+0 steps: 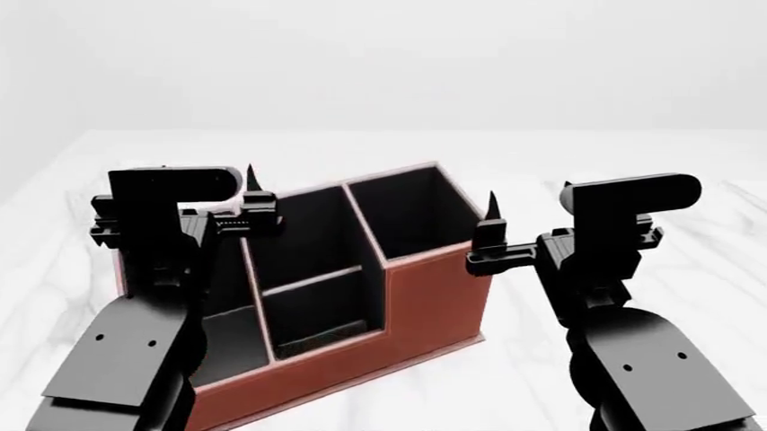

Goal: Pick up the book and place it in the right compartment of the caddy.

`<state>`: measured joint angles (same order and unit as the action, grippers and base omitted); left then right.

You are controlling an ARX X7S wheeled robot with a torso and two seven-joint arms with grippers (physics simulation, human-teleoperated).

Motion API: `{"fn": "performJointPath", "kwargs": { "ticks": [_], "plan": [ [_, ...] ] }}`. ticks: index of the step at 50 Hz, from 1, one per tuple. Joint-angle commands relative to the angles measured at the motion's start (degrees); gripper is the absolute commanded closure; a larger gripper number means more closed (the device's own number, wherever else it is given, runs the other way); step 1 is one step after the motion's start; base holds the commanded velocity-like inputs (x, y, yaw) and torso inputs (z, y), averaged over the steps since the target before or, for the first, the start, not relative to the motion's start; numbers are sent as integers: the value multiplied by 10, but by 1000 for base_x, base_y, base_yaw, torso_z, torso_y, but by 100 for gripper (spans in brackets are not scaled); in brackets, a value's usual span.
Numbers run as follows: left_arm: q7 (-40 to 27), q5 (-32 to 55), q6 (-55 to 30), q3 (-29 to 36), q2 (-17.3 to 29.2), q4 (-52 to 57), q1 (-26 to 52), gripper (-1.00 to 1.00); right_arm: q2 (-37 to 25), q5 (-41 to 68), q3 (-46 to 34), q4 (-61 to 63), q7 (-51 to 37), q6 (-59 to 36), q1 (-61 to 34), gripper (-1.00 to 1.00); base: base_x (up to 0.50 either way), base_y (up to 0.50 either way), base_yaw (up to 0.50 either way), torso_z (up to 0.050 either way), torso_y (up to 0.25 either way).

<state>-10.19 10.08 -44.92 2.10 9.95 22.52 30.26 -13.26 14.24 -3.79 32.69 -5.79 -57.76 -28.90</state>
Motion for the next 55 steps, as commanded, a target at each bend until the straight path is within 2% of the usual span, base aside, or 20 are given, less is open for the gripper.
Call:
{"fn": "performJointPath", "kwargs": {
  "ticks": [1, 8, 16, 19, 20, 21, 24, 25, 27, 31, 32, 39, 55],
  "plan": [
    [-3, 3, 1, 0, 3, 1, -1, -100, -2, 5, -3, -3, 1, 3, 3, -100, 0, 0, 0, 0, 0],
    [-5, 6, 2, 1, 4, -1, 0, -100, -7, 13, -8, 1, 5, -19, -8, -100, 0, 0, 0, 0, 0],
    [-7, 8, 3, 2, 6, -3, 2, -100, -22, 29, -26, 29, 9, -119, -52, -100, 0, 0, 0, 0, 0],
    [-8, 9, 3, 3, 7, -3, 3, -100, -42, 54, -38, 44, 43, -146, -62, -100, 0, 0, 0, 0, 0],
    [-8, 10, 3, 3, 8, -4, 3, -100, -66, 51, -64, 56, 56, -132, -62, -100, 0, 0, 0, 0, 0],
    [-8, 9, 5, 3, 8, -6, 4, -100, -67, 79, -40, 72, 80, -152, -65, -100, 0, 0, 0, 0, 0],
    [-9, 10, 5, 4, 9, -6, 4, -100, -67, 81, -40, 73, 80, -153, -65, -100, 0, 0, 0, 0, 0],
    [-9, 10, 6, 5, 9, -10, 5, -100, -73, 167, 8, 112, 164, -215, -76, -100, 0, 0, 0, 0, 0],
    [-9, 11, 6, 6, 8, -10, 7, -100, -75, 244, 52, 150, 217, -269, -87, -100, 0, 0, 0, 0, 0],
    [-11, 11, 7, 8, 9, -10, 6, -100, -87, 344, 77, 152, 235, -321, -99, -100, 0, 0, 0, 0, 0],
    [-11, 11, 7, 8, 10, -9, 5, -100, -102, 399, 74, 141, 216, -321, -101, -100, 0, 0, 0, 0, 0],
    [-13, 12, 6, 10, 12, -8, 7, -100, -157, 526, 21, 128, 188, -318, -110, -100, 0, 0, 0, 0, 0],
    [-20, 15, 5, 14, 14, -4, 4, -100, -199, 588, -125, 123, 184, -308, -140, -100, 0, 0, 0, 0, 0]
  ]
}}
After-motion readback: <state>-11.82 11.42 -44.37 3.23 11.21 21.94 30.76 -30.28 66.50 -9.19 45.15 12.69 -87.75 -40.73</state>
